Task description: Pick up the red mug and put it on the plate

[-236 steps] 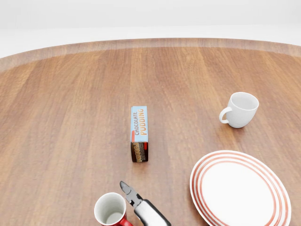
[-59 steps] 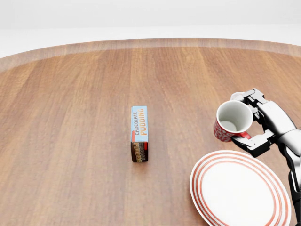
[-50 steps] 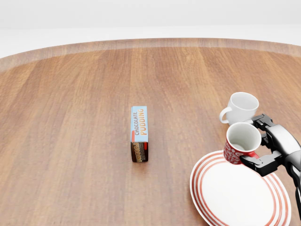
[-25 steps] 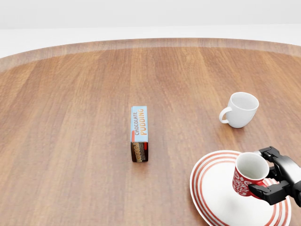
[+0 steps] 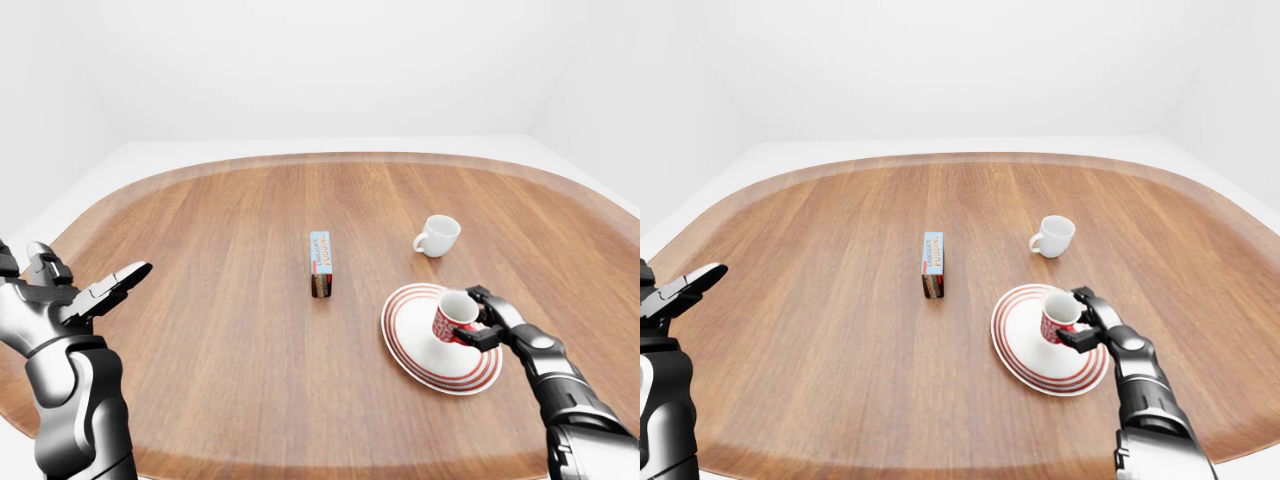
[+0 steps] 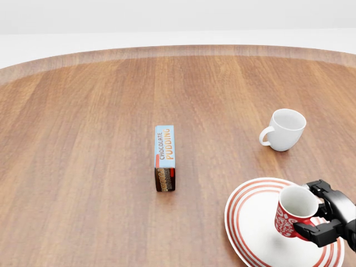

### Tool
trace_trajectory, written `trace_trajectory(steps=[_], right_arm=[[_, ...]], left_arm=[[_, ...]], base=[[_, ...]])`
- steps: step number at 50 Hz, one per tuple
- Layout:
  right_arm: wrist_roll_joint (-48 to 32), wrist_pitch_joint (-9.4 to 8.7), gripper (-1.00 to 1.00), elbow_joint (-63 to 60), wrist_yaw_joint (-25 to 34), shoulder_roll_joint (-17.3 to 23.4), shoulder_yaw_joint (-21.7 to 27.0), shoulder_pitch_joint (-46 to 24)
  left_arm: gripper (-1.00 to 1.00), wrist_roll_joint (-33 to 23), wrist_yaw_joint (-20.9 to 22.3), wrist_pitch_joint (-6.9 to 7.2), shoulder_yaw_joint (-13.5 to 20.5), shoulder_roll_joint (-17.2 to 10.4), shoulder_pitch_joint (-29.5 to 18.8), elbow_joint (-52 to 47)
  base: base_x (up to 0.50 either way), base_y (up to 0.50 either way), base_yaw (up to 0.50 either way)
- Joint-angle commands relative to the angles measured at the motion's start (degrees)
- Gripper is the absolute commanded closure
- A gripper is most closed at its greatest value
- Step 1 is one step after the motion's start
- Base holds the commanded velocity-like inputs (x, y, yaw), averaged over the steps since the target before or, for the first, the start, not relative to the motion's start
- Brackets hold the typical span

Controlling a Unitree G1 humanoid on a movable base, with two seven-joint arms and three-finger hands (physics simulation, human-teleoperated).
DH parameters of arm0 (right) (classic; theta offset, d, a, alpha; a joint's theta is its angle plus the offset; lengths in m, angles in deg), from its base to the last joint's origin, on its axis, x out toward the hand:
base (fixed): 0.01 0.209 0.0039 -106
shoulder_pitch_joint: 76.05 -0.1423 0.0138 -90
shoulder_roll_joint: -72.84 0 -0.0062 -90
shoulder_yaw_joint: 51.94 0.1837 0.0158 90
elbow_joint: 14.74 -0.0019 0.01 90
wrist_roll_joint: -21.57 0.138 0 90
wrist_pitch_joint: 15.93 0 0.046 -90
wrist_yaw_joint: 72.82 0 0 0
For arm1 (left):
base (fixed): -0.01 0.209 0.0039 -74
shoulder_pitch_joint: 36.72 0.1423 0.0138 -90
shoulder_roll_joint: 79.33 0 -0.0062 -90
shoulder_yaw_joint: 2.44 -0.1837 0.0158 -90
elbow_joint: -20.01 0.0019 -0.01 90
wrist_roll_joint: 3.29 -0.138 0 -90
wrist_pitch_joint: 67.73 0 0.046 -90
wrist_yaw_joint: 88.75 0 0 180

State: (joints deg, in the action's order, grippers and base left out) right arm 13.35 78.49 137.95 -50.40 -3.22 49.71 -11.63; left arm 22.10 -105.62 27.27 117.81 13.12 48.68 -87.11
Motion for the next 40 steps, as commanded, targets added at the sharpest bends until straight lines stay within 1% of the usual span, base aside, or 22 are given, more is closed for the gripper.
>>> trace_trajectory(steps=[1,18,19,20,21,22,24,29,31,34,38,40], right_arm=[[0.9,0.58,1.0,3.4,-0.7,0.2,-0.1,-1.1],[0.6,0.58,1.0,4.6,-1.0,0.1,-0.7,-1.1],[0.5,0.58,0.76,4.5,-1.0,0.1,-0.7,-1.1],[0.5,0.58,0.33,4.6,-1.1,0.0,-0.7,-1.1],[0.4,0.58,0.3,4.7,-1.1,0.0,-0.7,-1.1],[0.4,0.58,0.2,4.9,-1.1,0.1,-0.7,-1.2],[0.5,0.58,0.13,5.0,-1.1,0.2,-0.7,-1.3],[0.5,0.58,0.1,4.8,-1.1,0.2,-0.6,-1.1],[0.4,0.58,0.18,4.7,-1.1,0.1,-0.7,-1.1],[0.5,0.58,0.21,4.3,-1.0,0.2,-0.6,-1.0],[0.5,0.58,0.19,4.6,-1.0,0.3,-0.6,-1.2],[0.5,0.58,0.15,4.5,-1.0,0.3,-0.6,-1.2]], left_arm=[[-1.0,0.0,0.0,0.0,0.0,0.1,0.0,0.0],[-1.0,-0.1,0.1,0.0,-0.1,0.2,0.1,0.1],[-1.0,-0.1,0.1,0.0,-0.1,0.2,0.2,0.1],[-1.0,-0.1,0.1,0.0,0.0,0.1,0.2,0.0],[-1.0,0.0,0.1,0.0,0.0,0.1,0.2,-0.1],[-1.0,0.0,0.0,0.0,0.0,0.1,0.2,-0.2],[-1.0,-0.1,0.1,0.0,0.0,0.2,0.1,0.1],[-1.0,0.0,0.1,0.0,0.0,0.1,0.2,0.0],[-1.0,-0.1,0.1,0.0,-0.1,0.1,0.1,0.1],[-1.0,-0.1,0.1,0.0,0.0,0.2,0.1,0.2],[-1.0,-0.1,0.1,0.0,-0.1,0.1,0.1,0.2],[-1.0,-0.1,0.0,0.0,-0.1,0.1,0.1,0.0]], base=[[0.0,0.0,0.0],[0.0,0.0,0.0],[0.0,0.0,0.0],[0.0,0.0,0.0],[0.0,0.0,0.0],[0.0,0.0,0.0],[0.0,0.0,0.0],[0.0,0.0,0.0],[0.0,0.0,0.0],[0.0,0.0,0.0],[0.0,0.0,0.0],[0.0,0.0,0.0]])
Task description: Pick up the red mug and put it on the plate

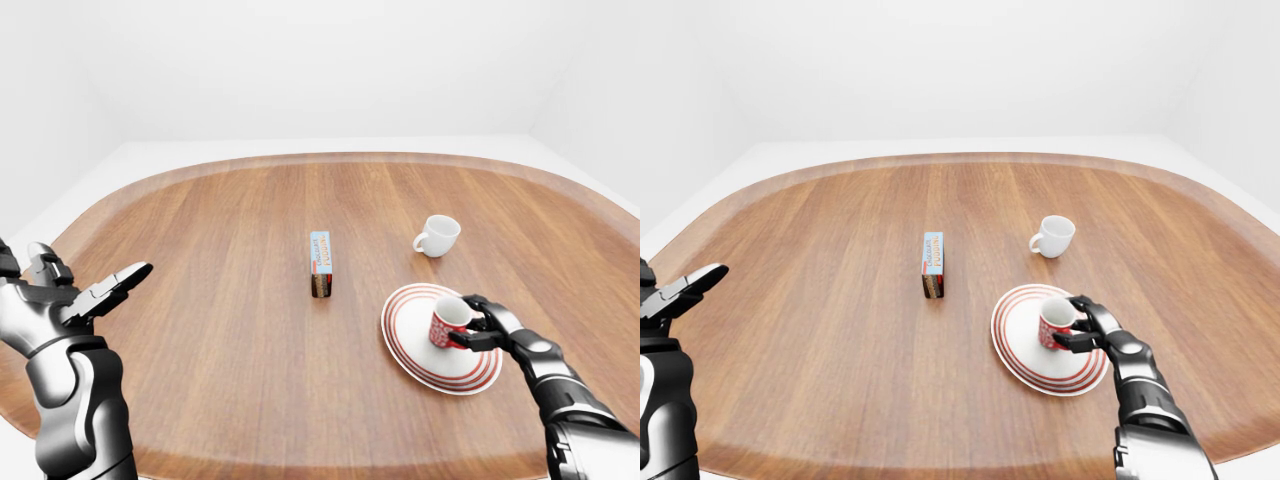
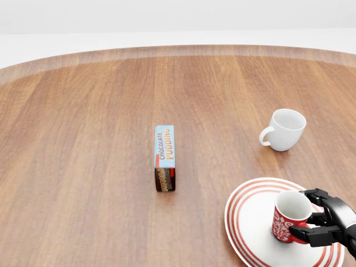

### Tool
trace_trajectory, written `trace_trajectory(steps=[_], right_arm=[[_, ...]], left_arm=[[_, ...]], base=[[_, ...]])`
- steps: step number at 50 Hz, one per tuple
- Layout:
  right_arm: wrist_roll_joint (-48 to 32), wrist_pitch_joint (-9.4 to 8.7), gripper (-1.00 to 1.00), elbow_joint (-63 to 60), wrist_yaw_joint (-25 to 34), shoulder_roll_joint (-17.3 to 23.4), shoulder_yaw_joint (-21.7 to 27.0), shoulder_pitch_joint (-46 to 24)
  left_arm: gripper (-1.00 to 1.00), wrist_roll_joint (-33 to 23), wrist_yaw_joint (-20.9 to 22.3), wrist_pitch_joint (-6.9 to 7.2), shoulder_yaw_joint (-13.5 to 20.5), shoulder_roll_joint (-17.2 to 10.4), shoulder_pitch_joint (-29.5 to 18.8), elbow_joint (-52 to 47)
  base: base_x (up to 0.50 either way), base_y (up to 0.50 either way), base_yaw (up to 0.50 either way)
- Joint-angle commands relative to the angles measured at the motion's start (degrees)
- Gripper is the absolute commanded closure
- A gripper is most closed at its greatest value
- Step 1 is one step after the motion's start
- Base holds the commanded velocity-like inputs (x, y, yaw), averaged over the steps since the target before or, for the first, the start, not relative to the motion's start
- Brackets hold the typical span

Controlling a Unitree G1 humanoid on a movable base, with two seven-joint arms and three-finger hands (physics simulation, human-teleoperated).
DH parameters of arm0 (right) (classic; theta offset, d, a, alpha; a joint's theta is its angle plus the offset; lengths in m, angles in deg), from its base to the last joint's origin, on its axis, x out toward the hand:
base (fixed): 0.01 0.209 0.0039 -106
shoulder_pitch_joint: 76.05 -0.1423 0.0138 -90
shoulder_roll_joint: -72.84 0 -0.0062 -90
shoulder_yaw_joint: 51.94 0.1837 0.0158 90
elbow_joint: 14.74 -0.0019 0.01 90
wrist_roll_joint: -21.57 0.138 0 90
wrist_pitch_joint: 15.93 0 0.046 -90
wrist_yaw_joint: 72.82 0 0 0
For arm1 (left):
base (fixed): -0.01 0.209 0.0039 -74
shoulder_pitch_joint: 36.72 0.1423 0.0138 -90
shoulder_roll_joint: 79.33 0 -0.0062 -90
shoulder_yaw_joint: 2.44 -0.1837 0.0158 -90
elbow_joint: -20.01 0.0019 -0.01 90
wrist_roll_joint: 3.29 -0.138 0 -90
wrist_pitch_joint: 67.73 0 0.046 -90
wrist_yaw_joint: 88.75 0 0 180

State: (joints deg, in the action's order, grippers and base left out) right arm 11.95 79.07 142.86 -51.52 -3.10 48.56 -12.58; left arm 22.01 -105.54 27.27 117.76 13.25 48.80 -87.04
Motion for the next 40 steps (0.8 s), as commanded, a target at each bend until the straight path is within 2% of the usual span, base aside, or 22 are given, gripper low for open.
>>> trace_trajectory(steps=[1,3,4,13,16,22,24,33,36,40], right_arm=[[1.9,0.0,0.1,-0.4,0.1,0.1,0.6,-0.2],[1.9,0.0,-0.11,-0.3,0.1,0.2,0.6,-0.2],[1.9,0.0,-1.0,-0.1,0.1,0.2,0.6,-0.2],[2.5,0.0,-1.0,-1.9,0.7,0.6,1.0,0.0],[3.0,-1.21,-1.0,-4.9,1.5,1.0,1.6,0.7],[3.6,-8.71,-1.0,-19.4,3.3,1.3,4.2,4.6],[3.4,-10.0,-1.0,-22.8,3.9,1.2,5.2,5.5],[2.9,-10.0,-1.0,-31.6,5.1,1.0,7.8,7.3],[3.2,-10.0,-1.0,-42.0,6.6,0.9,10.1,9.8],[2.0,-10.0,-1.0,-49.9,7.7,0.4,11.9,11.2]], left_arm=[[-1.0,0.0,0.0,0.0,0.0,0.0,0.0,0.0],[-1.0,0.0,-0.1,0.0,0.0,0.0,0.0,-0.3],[-1.0,0.0,0.0,0.0,0.0,0.0,0.0,-0.1],[-1.0,0.0,-0.1,0.0,0.0,0.0,-0.1,-0.1],[-1.0,0.0,-0.1,0.0,0.0,0.0,-0.1,0.1],[-1.0,0.0,-0.1,0.0,0.0,0.0,0.0,-0.1],[-1.0,0.0,-0.1,0.0,0.0,0.1,0.0,0.0],[-1.0,0.0,-0.1,0.0,0.0,0.1,0.1,-0.3],[-1.0,0.0,-0.1,0.0,0.0,0.1,0.1,-0.5],[-1.0,0.0,0.0,0.0,0.1,0.1,0.2,-0.4]], base=[[0.0,0.0,0.0],[0.0,0.0,0.0],[0.0,0.0,0.0],[0.0,0.0,0.0],[0.0,0.0,0.0],[0.0,0.0,0.0],[0.0,0.0,0.0],[0.0,0.0,0.0],[0.0,0.0,0.0],[0.0,0.0,0.0]])
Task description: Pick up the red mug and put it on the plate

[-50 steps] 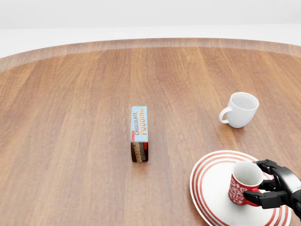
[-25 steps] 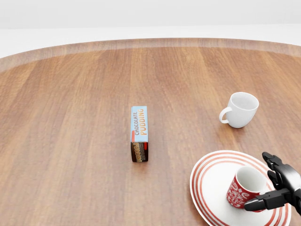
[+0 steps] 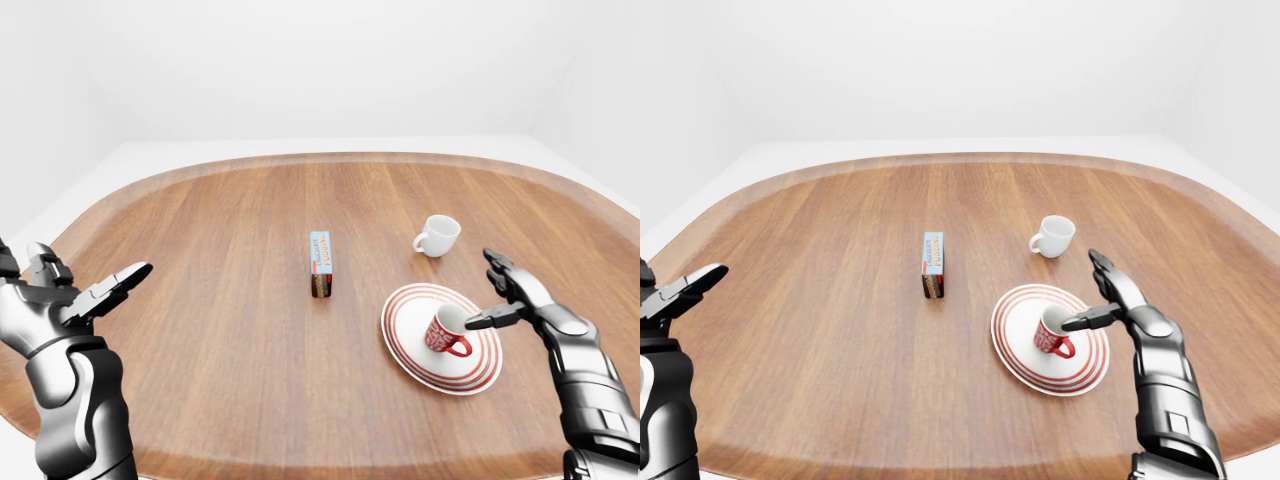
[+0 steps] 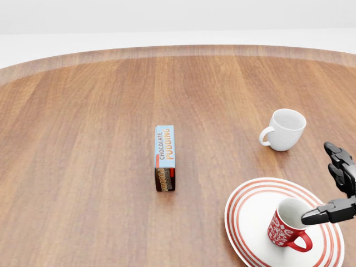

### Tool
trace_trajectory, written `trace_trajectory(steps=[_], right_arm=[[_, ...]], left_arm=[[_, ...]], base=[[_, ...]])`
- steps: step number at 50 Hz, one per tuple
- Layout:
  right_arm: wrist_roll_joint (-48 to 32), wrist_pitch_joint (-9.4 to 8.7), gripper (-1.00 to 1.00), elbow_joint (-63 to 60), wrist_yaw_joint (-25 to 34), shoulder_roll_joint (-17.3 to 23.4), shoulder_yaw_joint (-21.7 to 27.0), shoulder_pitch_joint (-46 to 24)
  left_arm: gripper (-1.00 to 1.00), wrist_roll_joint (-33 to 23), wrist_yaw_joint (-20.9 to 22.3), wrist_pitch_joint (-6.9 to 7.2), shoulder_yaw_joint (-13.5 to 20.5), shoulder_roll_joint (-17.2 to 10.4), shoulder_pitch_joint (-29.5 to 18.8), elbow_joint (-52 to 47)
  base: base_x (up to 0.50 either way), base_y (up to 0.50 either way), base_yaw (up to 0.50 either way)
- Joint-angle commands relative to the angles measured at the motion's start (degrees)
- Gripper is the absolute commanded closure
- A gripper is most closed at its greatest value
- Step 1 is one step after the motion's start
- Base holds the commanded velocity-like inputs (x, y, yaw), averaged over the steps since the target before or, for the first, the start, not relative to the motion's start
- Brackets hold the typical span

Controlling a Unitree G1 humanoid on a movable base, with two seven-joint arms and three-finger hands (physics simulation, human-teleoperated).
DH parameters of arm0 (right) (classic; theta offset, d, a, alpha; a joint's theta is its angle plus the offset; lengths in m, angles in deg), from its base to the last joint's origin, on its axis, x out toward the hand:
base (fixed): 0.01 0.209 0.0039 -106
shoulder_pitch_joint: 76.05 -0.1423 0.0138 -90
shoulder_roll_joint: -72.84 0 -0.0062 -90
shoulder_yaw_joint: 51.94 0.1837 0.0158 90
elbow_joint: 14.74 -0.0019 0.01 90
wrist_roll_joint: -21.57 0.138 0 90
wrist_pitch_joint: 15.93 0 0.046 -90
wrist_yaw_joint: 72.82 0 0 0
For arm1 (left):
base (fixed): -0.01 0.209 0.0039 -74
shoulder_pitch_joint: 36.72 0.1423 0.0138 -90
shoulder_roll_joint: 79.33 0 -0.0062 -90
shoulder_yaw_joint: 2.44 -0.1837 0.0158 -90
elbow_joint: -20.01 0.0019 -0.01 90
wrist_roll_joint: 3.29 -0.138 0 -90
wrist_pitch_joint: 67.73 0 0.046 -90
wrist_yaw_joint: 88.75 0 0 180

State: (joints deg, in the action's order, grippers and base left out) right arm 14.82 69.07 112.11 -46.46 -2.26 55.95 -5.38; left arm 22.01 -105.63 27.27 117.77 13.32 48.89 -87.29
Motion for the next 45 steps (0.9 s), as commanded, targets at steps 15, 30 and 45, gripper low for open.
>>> trace_trajectory(steps=[15,30,45], right_arm=[[-1.9,0.0,-1.0,-19.4,3.1,-1.2,5.1,3.9],[-2.1,0.0,-1.0,-19.7,3.3,-1.3,5.2,4.1],[-2.3,0.0,-1.0,-21.2,3.4,-1.4,5.3,4.1]], left_arm=[[-1.0,0.0,0.2,0.0,-0.1,0.0,0.0,0.6],[-1.0,0.1,0.0,0.0,-0.1,-0.1,-0.1,0.3],[-1.0,-0.1,0.2,0.0,-0.2,0.0,-0.1,0.8]], base=[[0.0,0.0,0.0],[0.0,0.0,0.0],[0.0,0.0,0.0]])
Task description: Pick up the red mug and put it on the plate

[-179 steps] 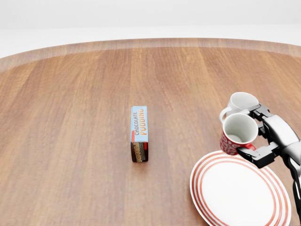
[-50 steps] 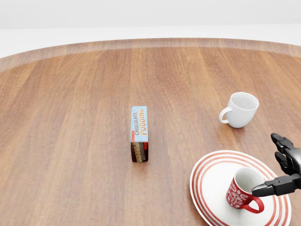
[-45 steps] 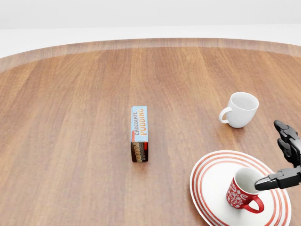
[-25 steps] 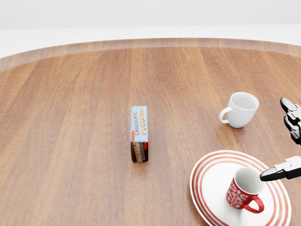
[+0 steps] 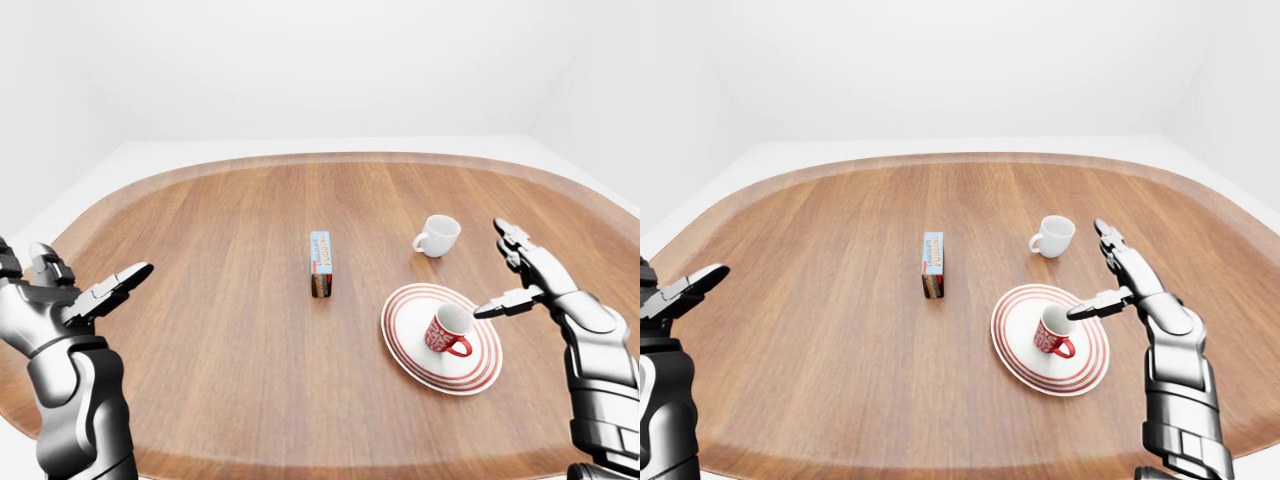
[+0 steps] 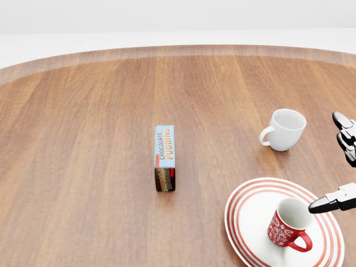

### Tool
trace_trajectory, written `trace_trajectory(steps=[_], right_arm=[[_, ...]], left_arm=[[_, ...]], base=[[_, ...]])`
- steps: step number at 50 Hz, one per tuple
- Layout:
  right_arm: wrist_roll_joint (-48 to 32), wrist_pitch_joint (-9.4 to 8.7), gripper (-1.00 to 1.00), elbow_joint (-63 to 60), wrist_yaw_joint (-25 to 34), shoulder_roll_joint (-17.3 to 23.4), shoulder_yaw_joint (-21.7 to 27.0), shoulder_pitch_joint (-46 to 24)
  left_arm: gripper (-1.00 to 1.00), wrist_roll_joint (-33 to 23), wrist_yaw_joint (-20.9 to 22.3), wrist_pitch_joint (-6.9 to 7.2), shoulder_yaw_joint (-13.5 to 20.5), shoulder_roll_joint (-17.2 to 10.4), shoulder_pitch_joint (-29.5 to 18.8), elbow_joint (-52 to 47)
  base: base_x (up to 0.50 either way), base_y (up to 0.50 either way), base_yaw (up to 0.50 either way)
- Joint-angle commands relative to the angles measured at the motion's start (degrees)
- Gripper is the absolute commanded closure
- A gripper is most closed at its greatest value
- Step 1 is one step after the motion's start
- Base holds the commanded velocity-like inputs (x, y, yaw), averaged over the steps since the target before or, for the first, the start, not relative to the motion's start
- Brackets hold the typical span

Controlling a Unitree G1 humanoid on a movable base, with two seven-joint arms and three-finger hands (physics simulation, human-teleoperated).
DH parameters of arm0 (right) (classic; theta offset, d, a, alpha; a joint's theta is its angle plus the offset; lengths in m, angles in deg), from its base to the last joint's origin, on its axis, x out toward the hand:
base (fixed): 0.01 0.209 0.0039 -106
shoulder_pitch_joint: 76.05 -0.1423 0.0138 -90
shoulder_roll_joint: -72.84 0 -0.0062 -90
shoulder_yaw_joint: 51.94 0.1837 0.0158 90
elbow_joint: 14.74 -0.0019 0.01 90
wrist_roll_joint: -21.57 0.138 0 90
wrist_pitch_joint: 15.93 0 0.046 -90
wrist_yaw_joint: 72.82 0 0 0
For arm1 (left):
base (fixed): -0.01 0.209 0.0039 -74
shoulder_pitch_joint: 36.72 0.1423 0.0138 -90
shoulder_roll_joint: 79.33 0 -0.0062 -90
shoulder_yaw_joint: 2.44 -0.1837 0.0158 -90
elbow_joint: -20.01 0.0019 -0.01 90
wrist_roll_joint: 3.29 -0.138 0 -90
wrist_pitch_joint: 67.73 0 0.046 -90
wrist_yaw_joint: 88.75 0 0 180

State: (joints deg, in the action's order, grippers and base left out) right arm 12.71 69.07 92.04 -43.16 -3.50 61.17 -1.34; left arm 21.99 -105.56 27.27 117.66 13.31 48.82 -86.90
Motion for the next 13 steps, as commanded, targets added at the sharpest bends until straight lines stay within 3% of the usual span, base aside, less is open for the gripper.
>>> trace_trajectory(steps=[1,3,6,7,8,9,10,11,12,13], right_arm=[[-0.3,0.0,-1.0,-1.1,0.0,-0.3,0.0,0.1],[-0.5,0.0,-1.0,-1.0,-0.9,-1.4,-1.1,-0.5],[-4.7,0.0,-1.0,3.2,-1.9,-3.0,-6.3,-2.3],[-6.9,0.0,-1.0,8.7,-4.1,-3.8,-8.7,-6.2],[-7.6,0.0,-1.0,12.7,-4.6,-4.2,-9.9,-8.6],[-12.4,0.0,-1.0,25.2,-7.6,-5.7,-15.4,-15.8],[-14.3,2.04,-1.0,32.8,-9.7,-7.0,-17.2,-20.0],[-15.5,3.76,-1.0,37.1,-11.1,-8.1,-18.2,-22.6],[-18.1,6.87,-1.0,41.7,-12.6,-10.5,-20.9,-25.5],[-21.2,9.06,-1.0,47.2,-15.5,-14.8,-23.8,-29.3]], left_arm=[[-1.0,-0.1,0.1,0.0,-0.1,0.1,0.0,0.2],[-1.0,-0.8,0.4,0.0,-1.0,0.2,-0.1,0.4],[-1.0,-4.3,2.0,0.0,-4.7,1.2,-1.1,4.0],[-1.0,-8.4,4.4,0.0,-9.8,2.3,-3.4,12.5],[-1.0,-11.0,6.4,-1.99,-13.2,2.9,-5.7,19.9],[-1.0,-11.8,11.1,-2.71,-17.4,3.7,-9.2,30.0],[-1.0,-12.0,14.2,-3.56,-19.7,4.6,-11.3,35.7],[-1.0,-12.9,16.9,-5.43,-22.5,6.3,-13.1,39.9],[-1.0,-14.4,17.5,-5.77,-24.2,7.3,-13.7,41.0],[-1.0,-15.7,22.7,-5.95,-29.1,10.3,-15.3,42.7]], base=[[0.0,0.0,0.0],[0.0,0.0,0.0],[0.0,0.0,0.0],[0.0,0.0,0.0],[0.0,0.0,0.0],[0.0,0.0,0.0],[0.0,0.0,0.0],[0.0,0.0,0.0],[0.0,0.0,0.0],[0.0,0.0,0.0]])
